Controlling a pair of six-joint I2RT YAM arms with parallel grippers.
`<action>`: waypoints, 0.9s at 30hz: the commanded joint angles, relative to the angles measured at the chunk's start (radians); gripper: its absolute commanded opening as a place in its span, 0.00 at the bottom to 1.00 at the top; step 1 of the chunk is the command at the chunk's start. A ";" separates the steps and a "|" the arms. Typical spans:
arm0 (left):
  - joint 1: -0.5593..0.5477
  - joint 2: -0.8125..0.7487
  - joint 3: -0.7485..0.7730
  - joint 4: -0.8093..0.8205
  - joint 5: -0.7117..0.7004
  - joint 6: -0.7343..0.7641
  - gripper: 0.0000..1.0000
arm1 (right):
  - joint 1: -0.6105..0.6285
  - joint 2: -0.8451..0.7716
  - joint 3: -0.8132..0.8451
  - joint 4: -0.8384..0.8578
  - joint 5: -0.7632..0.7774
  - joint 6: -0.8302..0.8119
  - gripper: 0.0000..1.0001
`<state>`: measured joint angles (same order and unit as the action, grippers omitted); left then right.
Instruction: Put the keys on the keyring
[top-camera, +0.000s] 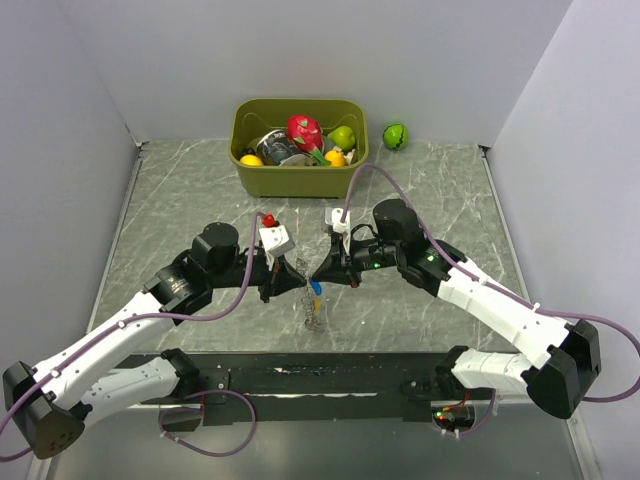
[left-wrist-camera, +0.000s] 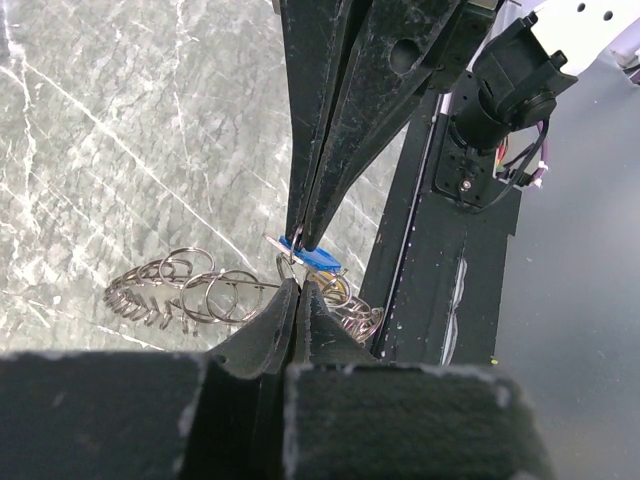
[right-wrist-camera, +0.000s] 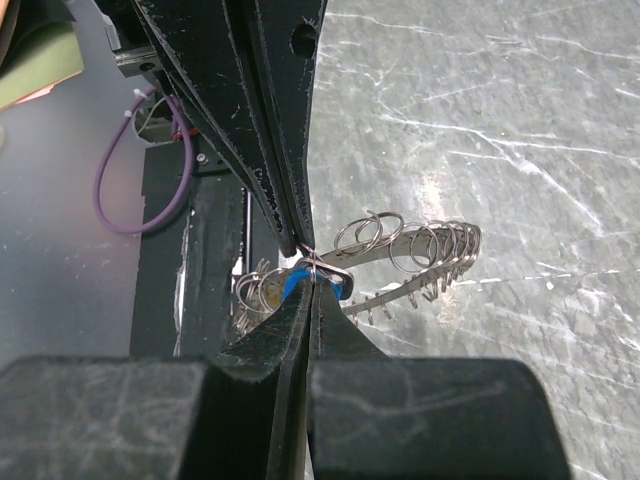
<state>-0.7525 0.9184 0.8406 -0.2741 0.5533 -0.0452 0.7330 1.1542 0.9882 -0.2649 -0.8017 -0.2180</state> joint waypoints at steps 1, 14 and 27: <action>-0.010 -0.035 0.054 0.076 0.020 -0.002 0.01 | 0.006 0.001 0.021 0.026 0.021 -0.014 0.00; -0.011 -0.046 0.057 0.070 0.000 -0.004 0.01 | 0.005 -0.053 0.000 0.016 0.084 -0.021 0.00; -0.013 -0.059 0.058 0.070 0.005 -0.001 0.01 | 0.005 -0.030 0.006 0.004 0.078 -0.027 0.00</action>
<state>-0.7582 0.8967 0.8425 -0.2565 0.5339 -0.0456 0.7353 1.1160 0.9867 -0.2787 -0.7406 -0.2298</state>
